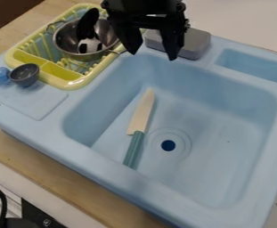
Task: Put the ladle spoon in the silver top
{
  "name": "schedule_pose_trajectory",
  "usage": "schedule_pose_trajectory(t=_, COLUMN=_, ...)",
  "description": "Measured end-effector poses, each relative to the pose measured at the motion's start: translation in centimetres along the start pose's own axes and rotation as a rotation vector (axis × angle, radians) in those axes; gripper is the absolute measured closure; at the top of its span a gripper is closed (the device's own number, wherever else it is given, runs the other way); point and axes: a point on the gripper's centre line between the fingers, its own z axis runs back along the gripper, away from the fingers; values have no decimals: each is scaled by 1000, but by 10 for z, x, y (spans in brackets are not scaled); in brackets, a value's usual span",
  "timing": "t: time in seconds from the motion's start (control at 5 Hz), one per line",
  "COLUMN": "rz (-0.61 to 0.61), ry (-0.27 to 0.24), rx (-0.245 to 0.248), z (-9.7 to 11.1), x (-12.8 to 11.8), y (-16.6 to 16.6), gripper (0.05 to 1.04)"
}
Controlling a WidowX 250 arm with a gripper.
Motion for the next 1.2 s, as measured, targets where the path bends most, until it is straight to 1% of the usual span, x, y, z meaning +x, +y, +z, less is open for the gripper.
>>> schedule_pose_trajectory(t=0.2, rz=-1, ry=37, rx=3, z=-6, x=-7, y=1, gripper=90)
schedule_pose_trajectory(t=0.4, rz=-57, ry=131, rx=39, z=2, x=-28, y=10, gripper=90)
schedule_pose_trajectory(t=0.6, rz=-123, ry=164, rx=58, z=15, x=-43, y=22, gripper=90)
schedule_pose_trajectory(t=0.8, rz=-208, ry=238, rx=82, z=34, x=-61, y=39, gripper=90)
schedule_pose_trajectory(t=1.0, rz=-337, ry=332, rx=74, z=43, x=-71, y=65, gripper=89)
schedule_pose_trajectory(t=1.2, rz=-519, ry=383, rx=63, z=57, x=-80, y=91, gripper=90)
